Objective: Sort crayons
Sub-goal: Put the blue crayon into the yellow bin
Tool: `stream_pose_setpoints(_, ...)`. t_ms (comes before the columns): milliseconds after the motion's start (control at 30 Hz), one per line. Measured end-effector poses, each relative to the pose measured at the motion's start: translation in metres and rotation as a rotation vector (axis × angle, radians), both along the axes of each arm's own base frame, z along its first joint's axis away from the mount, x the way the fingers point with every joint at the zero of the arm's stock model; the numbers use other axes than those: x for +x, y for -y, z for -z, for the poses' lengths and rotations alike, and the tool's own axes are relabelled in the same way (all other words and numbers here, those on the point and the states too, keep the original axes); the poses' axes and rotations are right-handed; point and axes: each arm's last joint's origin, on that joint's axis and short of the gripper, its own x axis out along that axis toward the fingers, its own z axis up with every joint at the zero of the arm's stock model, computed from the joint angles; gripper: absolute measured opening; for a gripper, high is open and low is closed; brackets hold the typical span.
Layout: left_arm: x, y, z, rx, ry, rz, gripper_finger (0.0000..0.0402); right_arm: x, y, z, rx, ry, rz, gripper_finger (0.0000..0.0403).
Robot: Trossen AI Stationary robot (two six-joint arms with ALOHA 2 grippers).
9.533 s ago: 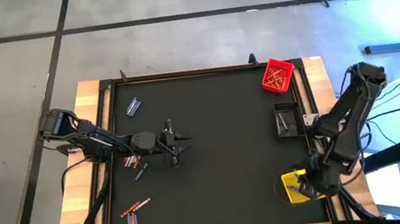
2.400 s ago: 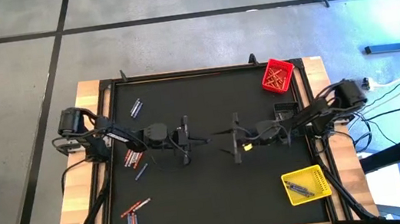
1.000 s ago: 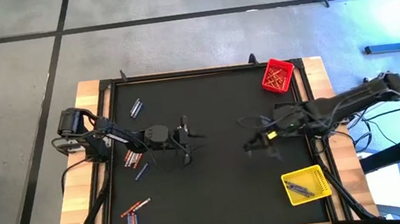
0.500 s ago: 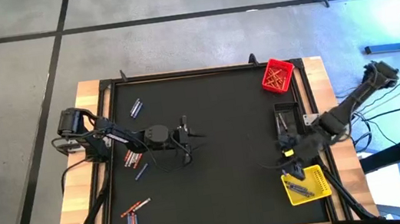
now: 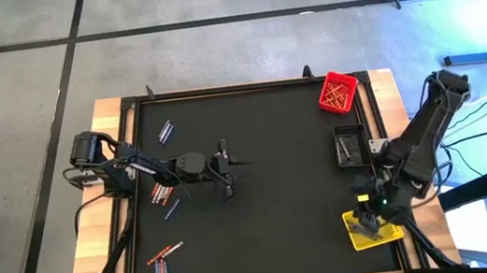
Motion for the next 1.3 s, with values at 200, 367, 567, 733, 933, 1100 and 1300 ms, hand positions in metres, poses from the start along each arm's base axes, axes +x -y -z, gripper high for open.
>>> stream_pose_setpoints(200, 0.0, 0.0, 0.0, 0.0, 0.0, 0.0, 0.0125, -0.004, -0.014, 0.016, 0.0, -0.14, 0.016, 0.0028)
stream_pose_setpoints(367, 0.0, 0.0, 0.0, 0.0, 0.0, 0.0, 0.0125, -0.005, -0.018, 0.022, 0.032, -0.241, 0.066, 0.0031)
stream_pose_setpoints(567, 0.0, 0.0, 0.0, -0.001, 0.0, 0.0, 0.0125, -0.004, -0.018, 0.021, 0.032, -0.219, 0.083, 0.0085)
stream_pose_setpoints(733, 0.0, 0.0, 0.0, -0.003, 0.0, -0.001, 0.0125, -0.008, -0.014, 0.017, 0.049, -0.269, 0.012, 0.0138)
stream_pose_setpoints(933, 0.0, 0.0, 0.0, -0.004, 0.005, 0.001, 0.0125, 0.002, -0.006, -0.008, -0.02, 0.041, -0.011, 0.015)
stream_pose_setpoints(1100, 0.0, 0.003, -0.002, 0.027, 0.017, 0.008, 0.0125, 0.019, 0.008, -0.015, -0.391, 0.373, -0.015, 0.0143)
stream_pose_setpoints(1300, 0.0, 0.001, -0.002, 0.019, 0.017, -0.05, 0.0125, 0.039, 0.026, -0.015, -0.751, 0.485, 0.075, 0.014)
